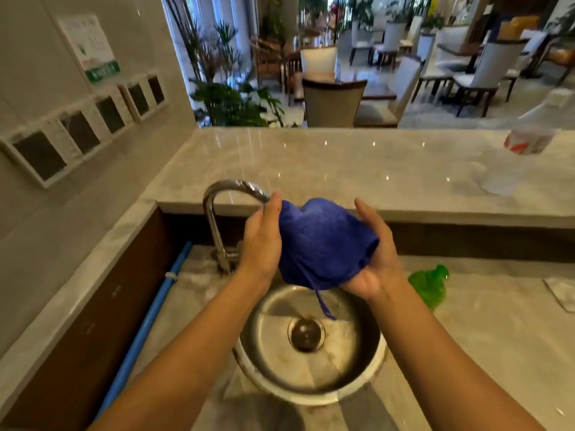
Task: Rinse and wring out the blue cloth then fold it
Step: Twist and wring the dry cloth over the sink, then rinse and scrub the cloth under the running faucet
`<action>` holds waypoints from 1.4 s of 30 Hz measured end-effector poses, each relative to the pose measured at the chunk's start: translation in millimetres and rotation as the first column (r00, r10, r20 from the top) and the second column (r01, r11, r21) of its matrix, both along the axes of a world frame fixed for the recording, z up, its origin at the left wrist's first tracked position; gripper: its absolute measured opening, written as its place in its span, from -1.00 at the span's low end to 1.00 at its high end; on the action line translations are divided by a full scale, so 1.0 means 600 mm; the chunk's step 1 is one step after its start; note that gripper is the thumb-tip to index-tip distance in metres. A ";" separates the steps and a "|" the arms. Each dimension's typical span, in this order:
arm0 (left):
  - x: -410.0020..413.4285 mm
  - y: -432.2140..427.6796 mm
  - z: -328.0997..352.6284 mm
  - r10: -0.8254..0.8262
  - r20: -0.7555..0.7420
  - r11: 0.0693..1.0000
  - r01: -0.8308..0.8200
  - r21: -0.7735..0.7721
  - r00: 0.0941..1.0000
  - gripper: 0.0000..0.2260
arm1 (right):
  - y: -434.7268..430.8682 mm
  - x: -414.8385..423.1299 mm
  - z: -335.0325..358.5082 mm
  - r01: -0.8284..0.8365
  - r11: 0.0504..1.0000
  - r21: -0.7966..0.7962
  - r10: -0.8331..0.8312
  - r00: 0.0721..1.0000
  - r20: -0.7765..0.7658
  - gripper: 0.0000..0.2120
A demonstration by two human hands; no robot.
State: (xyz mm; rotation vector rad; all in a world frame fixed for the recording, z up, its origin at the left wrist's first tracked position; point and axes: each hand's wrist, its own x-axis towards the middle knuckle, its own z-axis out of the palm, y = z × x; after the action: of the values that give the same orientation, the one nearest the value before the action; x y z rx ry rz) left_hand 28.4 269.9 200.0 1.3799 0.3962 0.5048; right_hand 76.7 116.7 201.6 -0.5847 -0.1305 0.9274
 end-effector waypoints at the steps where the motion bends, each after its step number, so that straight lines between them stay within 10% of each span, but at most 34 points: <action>1: -0.007 -0.002 -0.033 0.009 -0.057 0.999 -0.007 0.041 0.998 -0.66 | -0.002 -0.009 -0.034 -0.011 1.000 -0.007 0.011 0.999 -0.036 -0.54; 12: -0.061 0.046 -0.296 0.216 -0.540 0.961 -0.079 0.266 0.813 -0.71 | 0.023 -0.036 -0.331 -0.051 0.952 -0.301 -0.070 0.923 -0.378 -0.72; 17: -0.029 0.118 -0.302 0.298 -0.549 0.879 0.000 0.477 0.781 -0.98 | 0.046 0.009 -0.378 -0.026 0.943 -0.332 -0.130 0.889 -0.438 -0.73; 22: 0.048 0.177 -0.272 0.346 -0.485 0.715 0.110 0.691 0.803 -0.58 | 0.090 0.061 -0.371 -0.031 0.955 -0.295 -0.116 0.877 -0.466 -0.71; 28: 0.134 0.227 -0.262 0.317 -0.659 0.637 0.361 0.681 0.682 -0.58 | 0.117 0.091 -0.349 -0.003 0.965 -0.264 -0.127 0.871 -0.474 -0.76; 42: 0.125 0.238 -0.288 0.380 -0.614 0.618 0.304 0.725 0.692 -0.76 | 0.129 0.078 -0.330 -0.031 0.983 -0.183 -0.066 0.863 -0.501 -0.74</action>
State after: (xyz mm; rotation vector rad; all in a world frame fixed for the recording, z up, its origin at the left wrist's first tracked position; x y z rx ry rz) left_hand 103.1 412.6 27.1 2.4872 0.9426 0.0966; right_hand 123.3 194.0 3.7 -0.4935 0.4406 1.0545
